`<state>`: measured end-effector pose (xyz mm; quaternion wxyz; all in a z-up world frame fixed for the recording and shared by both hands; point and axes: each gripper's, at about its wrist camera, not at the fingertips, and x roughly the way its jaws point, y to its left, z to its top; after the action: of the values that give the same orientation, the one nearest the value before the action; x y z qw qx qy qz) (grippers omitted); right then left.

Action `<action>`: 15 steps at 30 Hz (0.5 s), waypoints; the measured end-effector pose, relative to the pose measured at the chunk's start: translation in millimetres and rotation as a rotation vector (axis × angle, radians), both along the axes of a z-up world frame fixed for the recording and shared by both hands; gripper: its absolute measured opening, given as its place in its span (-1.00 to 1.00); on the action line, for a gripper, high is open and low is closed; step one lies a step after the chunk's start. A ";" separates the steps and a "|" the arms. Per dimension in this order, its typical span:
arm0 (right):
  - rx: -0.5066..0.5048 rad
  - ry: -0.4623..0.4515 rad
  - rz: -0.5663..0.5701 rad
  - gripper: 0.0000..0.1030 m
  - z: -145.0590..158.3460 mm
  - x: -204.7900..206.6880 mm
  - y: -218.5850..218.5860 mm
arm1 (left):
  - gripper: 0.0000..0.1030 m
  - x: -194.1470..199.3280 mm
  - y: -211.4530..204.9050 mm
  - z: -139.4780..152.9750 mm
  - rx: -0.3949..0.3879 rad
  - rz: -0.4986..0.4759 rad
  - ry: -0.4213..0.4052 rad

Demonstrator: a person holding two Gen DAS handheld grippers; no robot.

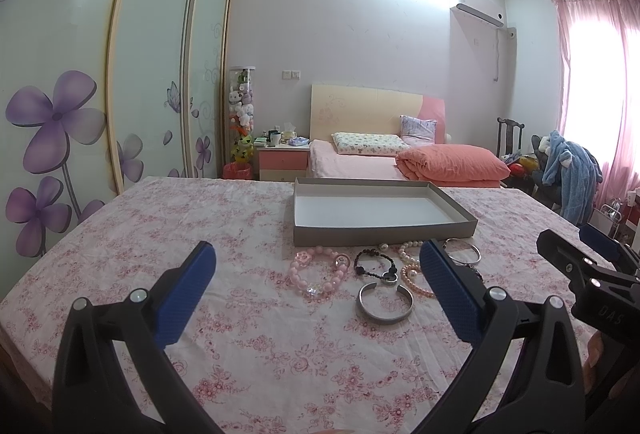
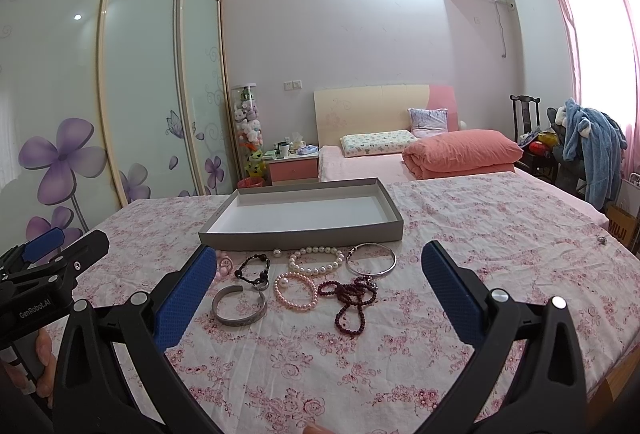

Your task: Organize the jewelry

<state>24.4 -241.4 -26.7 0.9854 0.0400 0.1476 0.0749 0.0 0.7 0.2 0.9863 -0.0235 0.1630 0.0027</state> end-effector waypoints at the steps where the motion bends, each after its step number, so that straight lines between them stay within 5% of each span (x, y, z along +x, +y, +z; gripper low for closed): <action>1: 0.000 0.000 0.000 0.97 0.0 0.1 -0.2 | 0.92 -0.4 0.0 0.1 0.000 0.000 0.000; 15: 0.000 0.002 0.000 0.97 -0.9 0.9 -0.8 | 0.92 -0.4 0.1 0.1 0.000 0.002 0.003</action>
<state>25.3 -242.1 -27.6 0.9852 0.0401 0.1487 0.0747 -0.4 0.8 0.3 0.9861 -0.0236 0.1645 0.0036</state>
